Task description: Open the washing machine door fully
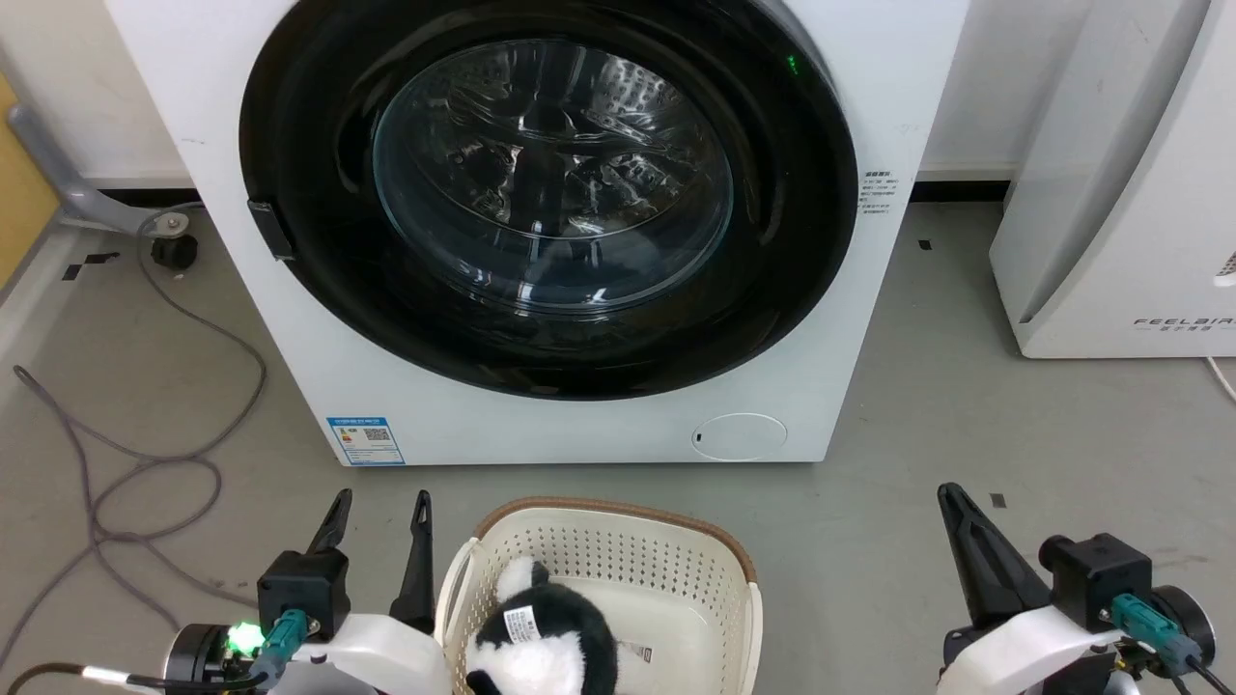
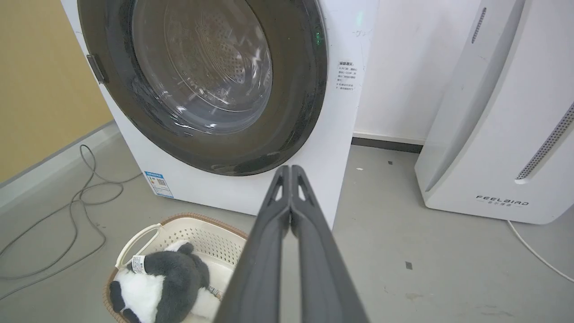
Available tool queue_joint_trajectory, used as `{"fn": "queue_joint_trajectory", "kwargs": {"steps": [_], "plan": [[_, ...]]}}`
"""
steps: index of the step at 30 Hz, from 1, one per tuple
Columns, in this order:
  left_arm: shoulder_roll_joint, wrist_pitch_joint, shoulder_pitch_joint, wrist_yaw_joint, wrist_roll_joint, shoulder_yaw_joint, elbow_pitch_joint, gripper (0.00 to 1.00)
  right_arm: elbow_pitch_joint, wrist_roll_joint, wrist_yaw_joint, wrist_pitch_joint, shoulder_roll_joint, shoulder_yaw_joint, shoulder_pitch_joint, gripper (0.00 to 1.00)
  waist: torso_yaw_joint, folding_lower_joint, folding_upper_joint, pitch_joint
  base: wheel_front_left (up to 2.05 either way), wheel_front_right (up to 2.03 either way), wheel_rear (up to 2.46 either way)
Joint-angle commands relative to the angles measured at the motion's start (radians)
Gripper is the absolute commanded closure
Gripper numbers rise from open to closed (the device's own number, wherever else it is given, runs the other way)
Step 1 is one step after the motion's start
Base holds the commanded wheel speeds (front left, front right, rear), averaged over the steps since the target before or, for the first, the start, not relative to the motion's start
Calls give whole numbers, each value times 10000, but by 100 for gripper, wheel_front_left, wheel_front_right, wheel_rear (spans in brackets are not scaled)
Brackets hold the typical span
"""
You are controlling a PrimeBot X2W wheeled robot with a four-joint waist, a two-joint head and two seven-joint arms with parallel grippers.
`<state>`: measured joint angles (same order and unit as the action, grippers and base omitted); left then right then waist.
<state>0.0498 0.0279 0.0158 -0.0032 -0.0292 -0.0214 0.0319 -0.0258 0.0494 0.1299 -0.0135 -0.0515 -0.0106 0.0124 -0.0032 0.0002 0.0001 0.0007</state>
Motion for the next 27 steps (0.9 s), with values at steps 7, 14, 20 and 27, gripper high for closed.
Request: {"fn": "queue_joint_trajectory", "kwargs": {"steps": [7, 14, 20, 27], "plan": [[2, 214, -205, -113, -167, -134, 143, 0, 35, 1461, 1, -355, 2, -212, -64, 100, -12, -2, -1, 21, 0, 0, 0], [3, 360, -273, -177, -290, -232, 238, 0, 255, 3356, 2, -505, 3, 5, -114, 100, -21, -2, -1, 56, 0, 0, 0], [3, 486, -359, -228, -390, -291, 301, 0, 137, 4822, 2, -631, 4, 239, -370, 100, -33, -2, -1, 125, 0, 0, 0], [3, 611, -469, -292, -484, -374, 360, 0, -225, 6106, 3, -756, 4, 427, -878, 100, -7, -2, -1, 206, 0, 0, 0]]}}
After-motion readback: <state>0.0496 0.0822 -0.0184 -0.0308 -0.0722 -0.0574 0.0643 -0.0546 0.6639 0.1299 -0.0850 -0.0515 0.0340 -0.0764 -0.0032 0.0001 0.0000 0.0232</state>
